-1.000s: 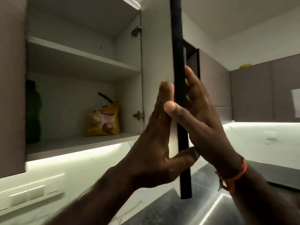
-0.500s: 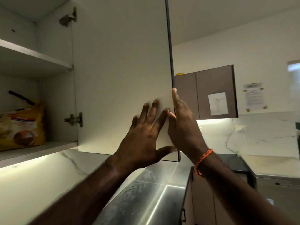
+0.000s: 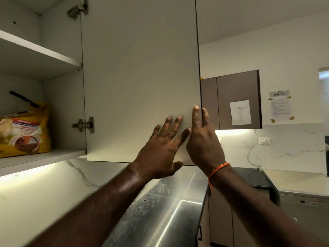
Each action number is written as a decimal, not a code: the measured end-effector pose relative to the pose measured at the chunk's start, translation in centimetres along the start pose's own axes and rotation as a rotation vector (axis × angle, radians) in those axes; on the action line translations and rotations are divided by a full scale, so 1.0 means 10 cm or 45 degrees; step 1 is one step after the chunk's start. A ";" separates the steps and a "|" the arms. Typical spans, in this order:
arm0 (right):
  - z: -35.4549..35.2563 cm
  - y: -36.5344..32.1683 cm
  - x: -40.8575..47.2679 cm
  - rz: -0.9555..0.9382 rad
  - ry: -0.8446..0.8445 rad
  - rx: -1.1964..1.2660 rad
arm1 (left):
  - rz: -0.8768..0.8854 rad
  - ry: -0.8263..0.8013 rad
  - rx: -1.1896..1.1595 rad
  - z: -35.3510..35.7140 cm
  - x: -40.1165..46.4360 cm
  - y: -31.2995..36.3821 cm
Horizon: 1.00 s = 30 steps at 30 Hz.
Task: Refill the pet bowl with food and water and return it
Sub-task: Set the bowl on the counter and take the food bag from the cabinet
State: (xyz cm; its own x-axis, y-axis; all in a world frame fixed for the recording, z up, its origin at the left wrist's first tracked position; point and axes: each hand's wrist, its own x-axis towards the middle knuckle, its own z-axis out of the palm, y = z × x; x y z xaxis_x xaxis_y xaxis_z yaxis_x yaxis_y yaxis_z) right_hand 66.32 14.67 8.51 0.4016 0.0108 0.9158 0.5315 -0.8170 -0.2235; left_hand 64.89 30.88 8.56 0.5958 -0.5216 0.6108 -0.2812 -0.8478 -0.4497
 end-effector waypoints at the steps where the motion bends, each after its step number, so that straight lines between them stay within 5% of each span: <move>1: -0.01 -0.01 0.00 0.011 0.001 -0.021 | -0.014 -0.025 0.003 -0.04 -0.02 0.00; 5: -0.03 -0.19 -0.06 -0.016 0.166 -0.110 | -0.087 -0.030 0.016 -0.25 -0.19 -0.03; 10: 0.02 -0.72 -0.17 -0.228 0.373 0.182 | -0.185 0.126 0.035 -0.66 -0.67 -0.20; 20: 0.60 -2.26 -0.66 -0.306 0.160 0.846 | -0.768 0.082 0.476 -1.62 -2.20 -0.87; 30: 1.02 -4.01 -0.97 -0.425 -0.160 1.341 | -1.475 -0.257 0.933 -2.39 -3.57 -1.47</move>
State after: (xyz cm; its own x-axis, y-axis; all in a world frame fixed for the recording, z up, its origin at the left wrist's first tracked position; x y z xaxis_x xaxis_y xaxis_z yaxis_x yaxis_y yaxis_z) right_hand 48.70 53.19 5.18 0.1613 0.2462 0.9557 0.9707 0.1351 -0.1986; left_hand 29.78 59.66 8.90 0.3305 0.5140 0.7916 0.8615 -0.5068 -0.0306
